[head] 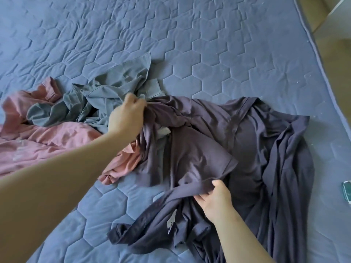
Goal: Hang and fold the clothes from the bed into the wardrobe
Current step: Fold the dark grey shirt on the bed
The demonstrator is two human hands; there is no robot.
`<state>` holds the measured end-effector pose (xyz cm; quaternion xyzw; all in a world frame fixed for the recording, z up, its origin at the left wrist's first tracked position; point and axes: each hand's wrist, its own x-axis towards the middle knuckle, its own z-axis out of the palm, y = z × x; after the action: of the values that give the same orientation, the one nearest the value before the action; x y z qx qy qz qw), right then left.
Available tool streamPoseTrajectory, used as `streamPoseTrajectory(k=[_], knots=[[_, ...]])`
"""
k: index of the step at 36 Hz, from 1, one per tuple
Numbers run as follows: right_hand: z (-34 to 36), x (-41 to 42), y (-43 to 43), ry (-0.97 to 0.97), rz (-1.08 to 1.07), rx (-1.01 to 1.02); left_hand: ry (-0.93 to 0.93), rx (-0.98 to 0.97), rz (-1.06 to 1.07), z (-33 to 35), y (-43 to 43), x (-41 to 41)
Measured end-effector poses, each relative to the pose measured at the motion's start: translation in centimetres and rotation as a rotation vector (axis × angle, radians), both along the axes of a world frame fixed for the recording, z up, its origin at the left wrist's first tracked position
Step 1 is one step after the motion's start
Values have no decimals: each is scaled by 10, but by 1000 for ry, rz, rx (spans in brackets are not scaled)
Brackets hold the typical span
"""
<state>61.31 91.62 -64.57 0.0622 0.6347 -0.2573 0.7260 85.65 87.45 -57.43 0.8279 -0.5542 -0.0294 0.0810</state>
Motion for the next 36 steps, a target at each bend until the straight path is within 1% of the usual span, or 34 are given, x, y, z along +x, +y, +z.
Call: streamPoseTrajectory(k=[2,4,6,7,9,11,13,16,17,18,20,21,22,23,26,28,30,32,34,36], knots=[[3,-3,-5,56,-44,-14,57,-103,170,12,-11,12],[7,-8,-11,166,-32,-52,98,-202,340,23,-21,27],[8,-15,-15,278,-43,-117,148,-241,450,27,-26,41],[11,-18,-16,311,-57,-153,184,-225,457,27,-26,45],[16,-20,-15,340,-47,-199,250,-153,374,21,-21,43],[17,-20,-8,324,22,-206,266,-59,275,10,-9,28],[14,-18,2,318,110,-164,208,13,182,-3,9,5],[8,-14,18,354,236,-89,103,51,7,-24,36,-34],[8,-13,23,368,268,-79,90,87,-73,-31,44,-45],[7,-12,27,370,301,-75,114,136,-165,-39,51,-54],[4,-12,32,360,378,-62,283,283,-324,-50,67,-69],[2,-12,33,361,405,-52,364,396,-382,-54,74,-74],[0,-13,34,363,411,-48,394,521,-434,-57,83,-77],[-1,-14,35,363,396,-51,367,637,-475,-61,91,-79],[0,-20,35,271,248,-55,169,886,-474,-71,116,-79],[6,-25,36,163,122,-57,124,975,-457,-74,130,-76],[12,-30,37,91,39,-71,211,984,-412,-74,141,-76],[18,-35,40,86,39,-105,340,920,-345,-71,148,-79],[21,-40,47,178,173,-147,429,837,-264,-67,152,-83],[20,-44,59,339,347,-172,506,753,-167,-65,155,-84]])
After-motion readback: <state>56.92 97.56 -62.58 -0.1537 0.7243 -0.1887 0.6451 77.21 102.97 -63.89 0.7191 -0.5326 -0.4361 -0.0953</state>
